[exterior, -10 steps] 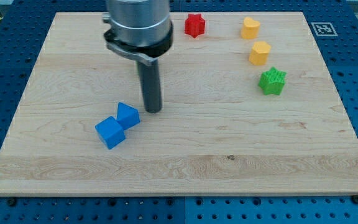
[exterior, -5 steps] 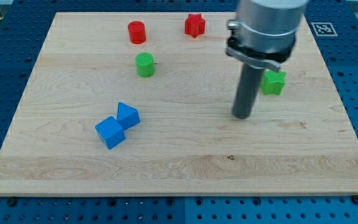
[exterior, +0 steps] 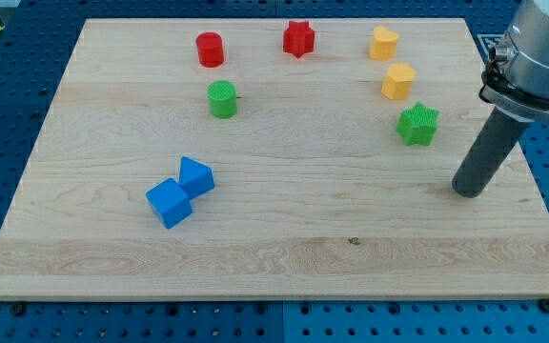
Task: Point your arm at the green star
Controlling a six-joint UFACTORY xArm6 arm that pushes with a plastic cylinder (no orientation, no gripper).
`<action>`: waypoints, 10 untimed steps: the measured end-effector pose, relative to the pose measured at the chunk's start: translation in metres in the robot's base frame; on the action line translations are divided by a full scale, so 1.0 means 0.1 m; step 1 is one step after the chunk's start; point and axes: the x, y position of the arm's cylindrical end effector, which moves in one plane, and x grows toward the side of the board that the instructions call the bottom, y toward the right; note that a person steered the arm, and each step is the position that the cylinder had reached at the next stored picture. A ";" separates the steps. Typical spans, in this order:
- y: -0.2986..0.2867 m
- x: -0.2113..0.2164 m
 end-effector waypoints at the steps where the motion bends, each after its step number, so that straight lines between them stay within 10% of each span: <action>1: 0.00 -0.01; 5: 0.43 -0.86; 10: 0.06 -0.95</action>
